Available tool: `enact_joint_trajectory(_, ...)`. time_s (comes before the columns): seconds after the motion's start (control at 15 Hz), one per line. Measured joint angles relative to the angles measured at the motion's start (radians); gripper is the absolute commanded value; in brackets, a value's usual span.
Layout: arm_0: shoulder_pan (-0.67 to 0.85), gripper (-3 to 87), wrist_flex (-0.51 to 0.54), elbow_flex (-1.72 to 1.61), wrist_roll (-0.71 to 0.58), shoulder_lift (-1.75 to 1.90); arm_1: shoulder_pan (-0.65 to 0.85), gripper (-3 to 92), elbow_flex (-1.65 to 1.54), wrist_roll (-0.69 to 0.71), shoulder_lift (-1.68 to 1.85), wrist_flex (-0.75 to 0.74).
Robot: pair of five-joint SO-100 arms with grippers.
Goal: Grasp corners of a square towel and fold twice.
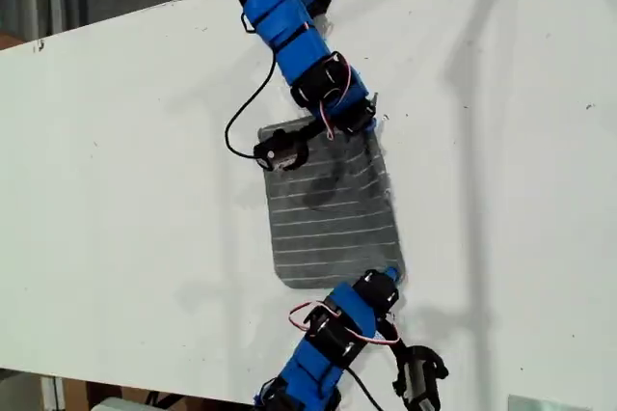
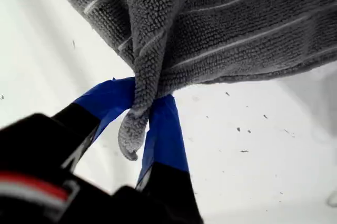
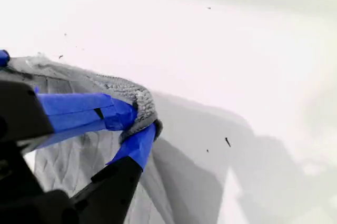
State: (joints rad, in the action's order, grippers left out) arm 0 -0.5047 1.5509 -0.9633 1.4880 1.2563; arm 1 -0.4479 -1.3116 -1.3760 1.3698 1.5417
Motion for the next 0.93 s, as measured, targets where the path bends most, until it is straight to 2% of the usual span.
enact_joint_trajectory(0.13,0.064,0.0,0.046,-0.08,0.0,0.138,0.061,-0.1,-0.005,0.017,0.054,0.006)
enact_joint_trajectory(0.33,0.225,0.0,0.038,-0.318,-0.009,0.339,0.207,-0.1,-0.08,0.035,0.149,0.028)
enact_joint_trajectory(0.73,0.532,0.0,-0.233,-1.0,-0.026,0.762,0.514,-0.1,-0.19,0.245,0.133,-0.092)
enact_joint_trajectory(0.93,0.635,0.0,-0.319,-1.155,-0.064,0.805,0.615,-0.1,-0.164,0.333,-0.018,-0.11)
